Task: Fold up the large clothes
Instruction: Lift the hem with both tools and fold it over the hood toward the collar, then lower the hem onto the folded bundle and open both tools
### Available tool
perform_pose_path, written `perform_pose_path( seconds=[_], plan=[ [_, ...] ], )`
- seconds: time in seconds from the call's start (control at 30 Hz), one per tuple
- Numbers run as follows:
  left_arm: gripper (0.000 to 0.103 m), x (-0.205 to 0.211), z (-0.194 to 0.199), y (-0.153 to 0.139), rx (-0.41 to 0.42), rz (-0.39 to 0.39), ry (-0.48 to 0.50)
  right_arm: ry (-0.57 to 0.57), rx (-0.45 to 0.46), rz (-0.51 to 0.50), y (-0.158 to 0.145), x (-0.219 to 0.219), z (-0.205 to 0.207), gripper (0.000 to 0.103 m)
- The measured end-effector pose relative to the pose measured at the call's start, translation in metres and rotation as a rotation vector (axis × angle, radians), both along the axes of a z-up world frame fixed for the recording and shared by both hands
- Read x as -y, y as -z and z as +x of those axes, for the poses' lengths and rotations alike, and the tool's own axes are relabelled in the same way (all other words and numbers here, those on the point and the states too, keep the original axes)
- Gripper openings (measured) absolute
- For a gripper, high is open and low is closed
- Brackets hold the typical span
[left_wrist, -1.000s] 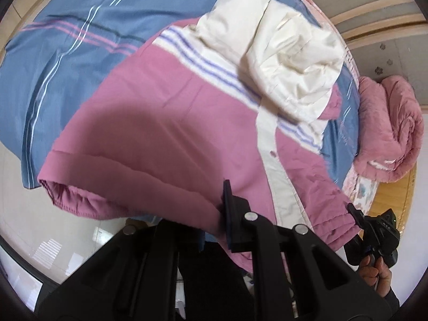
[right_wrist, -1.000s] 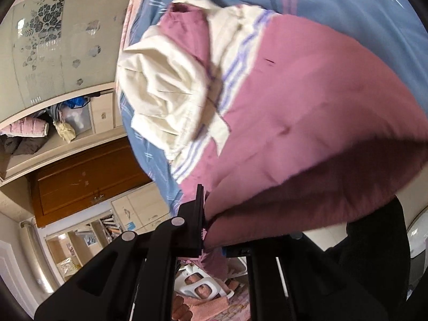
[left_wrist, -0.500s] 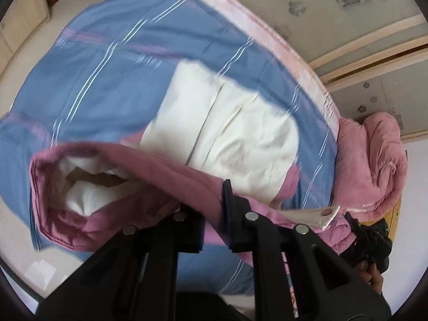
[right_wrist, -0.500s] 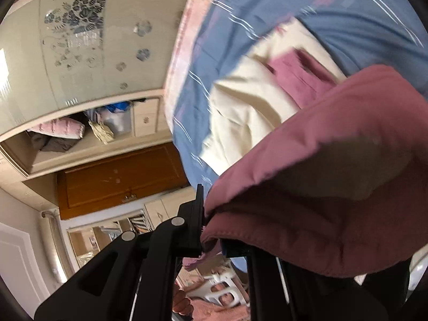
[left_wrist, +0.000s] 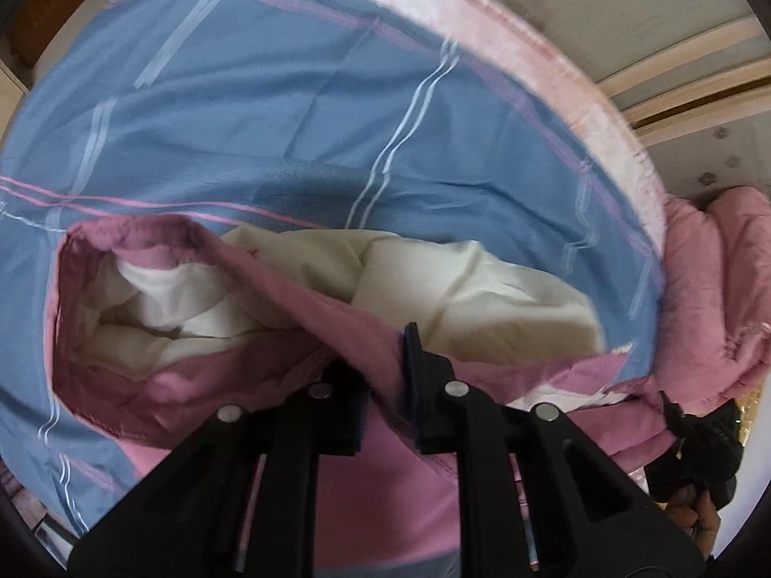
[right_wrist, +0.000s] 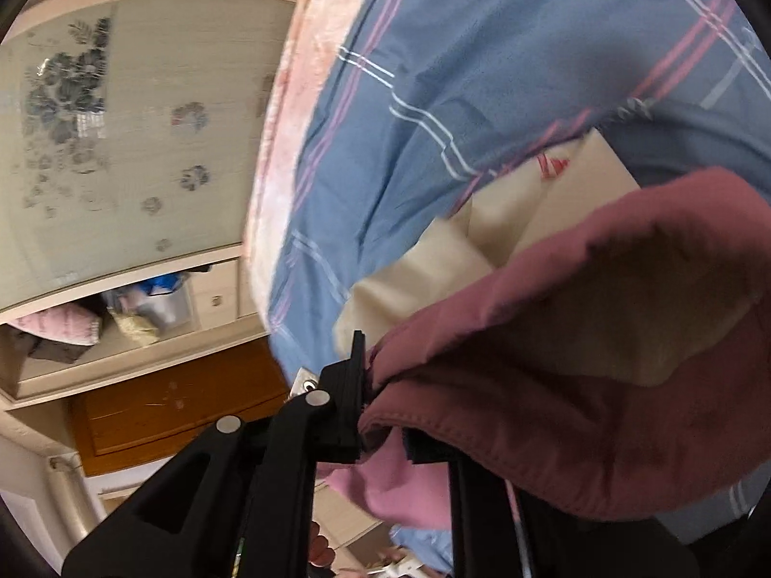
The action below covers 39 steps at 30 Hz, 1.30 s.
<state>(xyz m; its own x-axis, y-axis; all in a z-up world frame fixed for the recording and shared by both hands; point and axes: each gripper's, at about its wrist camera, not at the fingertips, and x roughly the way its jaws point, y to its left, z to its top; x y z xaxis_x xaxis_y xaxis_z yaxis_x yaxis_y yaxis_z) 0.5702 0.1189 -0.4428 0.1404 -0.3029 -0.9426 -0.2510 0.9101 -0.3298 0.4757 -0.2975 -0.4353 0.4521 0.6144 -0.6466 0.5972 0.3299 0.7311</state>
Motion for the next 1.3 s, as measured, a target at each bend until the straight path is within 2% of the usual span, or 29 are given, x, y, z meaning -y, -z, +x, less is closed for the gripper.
perform_pose_path(
  seconds=[0.03, 0.1, 0.17, 0.2, 0.23, 0.27, 0.3, 0.33, 0.37, 0.4, 0.43, 0.47, 0.5, 0.6, 0.67, 0.73, 0.83, 0.9, 0.97, 1.03, 1.13, 1.17, 1.23, 1.3],
  plan=[
    [0.015, 0.001, 0.008, 0.014, -0.021, -0.007, -0.006, -0.007, -0.005, -0.012, 0.011, -0.001, 0.008, 0.023],
    [0.017, 0.000, 0.013, 0.027, -0.049, -0.032, -0.019, -0.009, 0.019, -0.034, 0.015, -0.003, 0.019, 0.062],
    [0.021, -0.003, 0.019, 0.027, -0.054, -0.068, -0.028, -0.005, 0.065, -0.069, 0.007, -0.004, 0.026, 0.083],
    [0.026, -0.005, 0.022, 0.026, -0.055, -0.097, -0.027, 0.004, 0.092, -0.086, -0.001, -0.004, 0.029, 0.087],
    [0.032, -0.010, 0.028, 0.020, -0.045, -0.161, -0.031, 0.013, 0.140, -0.103, -0.015, -0.002, 0.033, 0.087],
    [0.054, -0.014, 0.032, 0.012, -0.010, -0.214, -0.039, 0.015, 0.168, -0.123, -0.026, -0.001, 0.035, 0.087],
    [0.082, -0.022, 0.036, -0.004, 0.067, -0.268, -0.053, 0.017, 0.202, -0.159, -0.039, 0.001, 0.036, 0.087],
    [0.094, -0.032, 0.040, -0.021, 0.144, -0.287, -0.083, 0.010, 0.252, -0.221, -0.059, 0.001, 0.036, 0.088],
    [0.101, -0.038, 0.042, -0.035, 0.192, -0.293, -0.116, -0.003, 0.269, -0.261, -0.069, 0.000, 0.036, 0.090],
    [0.101, -0.049, 0.043, -0.055, 0.252, -0.314, -0.167, -0.033, 0.278, -0.334, -0.083, -0.004, 0.034, 0.094],
    [0.101, -0.053, 0.043, -0.064, 0.264, -0.319, -0.179, -0.067, 0.274, -0.397, -0.091, -0.009, 0.032, 0.096],
    [0.101, -0.052, 0.042, -0.075, 0.265, -0.286, -0.167, -0.119, 0.262, -0.490, -0.098, -0.017, 0.028, 0.096],
    [0.101, -0.047, 0.040, -0.081, 0.259, -0.220, -0.137, -0.181, 0.244, -0.604, -0.101, -0.029, 0.023, 0.097],
    [0.101, 0.014, 0.013, -0.087, 0.303, 0.176, 0.142, -0.371, 0.215, -0.857, -0.089, -0.070, 0.008, 0.097],
    [0.101, 0.051, -0.010, -0.068, 0.333, 0.354, 0.294, -0.486, 0.207, -0.948, -0.066, -0.094, 0.004, 0.097],
    [0.101, 0.081, -0.028, -0.029, 0.321, 0.470, 0.405, -0.576, 0.204, -1.020, -0.033, -0.108, 0.003, 0.096],
    [0.101, 0.079, -0.032, 0.028, 0.282, 0.558, 0.392, -0.584, 0.159, -1.040, 0.011, -0.093, 0.010, 0.097],
    [0.101, 0.065, -0.025, 0.046, 0.283, 0.557, 0.345, -0.531, 0.112, -1.041, 0.030, -0.073, 0.017, 0.096],
    [0.101, 0.054, -0.015, 0.053, 0.324, 0.606, 0.342, -0.465, 0.024, -1.027, 0.048, -0.045, 0.023, 0.096],
    [0.101, 0.045, -0.006, 0.051, 0.362, 0.660, 0.383, -0.404, -0.085, -1.008, 0.062, -0.009, 0.023, 0.096],
    [0.101, 0.022, 0.001, 0.033, 0.389, 0.772, 0.394, -0.365, -0.112, -1.083, 0.051, 0.021, 0.009, 0.096],
    [0.101, 0.010, 0.004, 0.023, 0.390, 0.755, 0.368, -0.364, -0.109, -1.110, 0.041, 0.029, -0.001, 0.096],
    [0.101, -0.019, 0.004, 0.001, 0.360, 0.793, 0.255, -0.335, -0.117, -1.119, 0.023, 0.045, -0.027, 0.097],
    [0.101, -0.051, -0.006, -0.023, 0.322, 0.767, 0.117, -0.264, -0.140, -1.053, 0.008, 0.064, -0.058, 0.098]
  ],
)
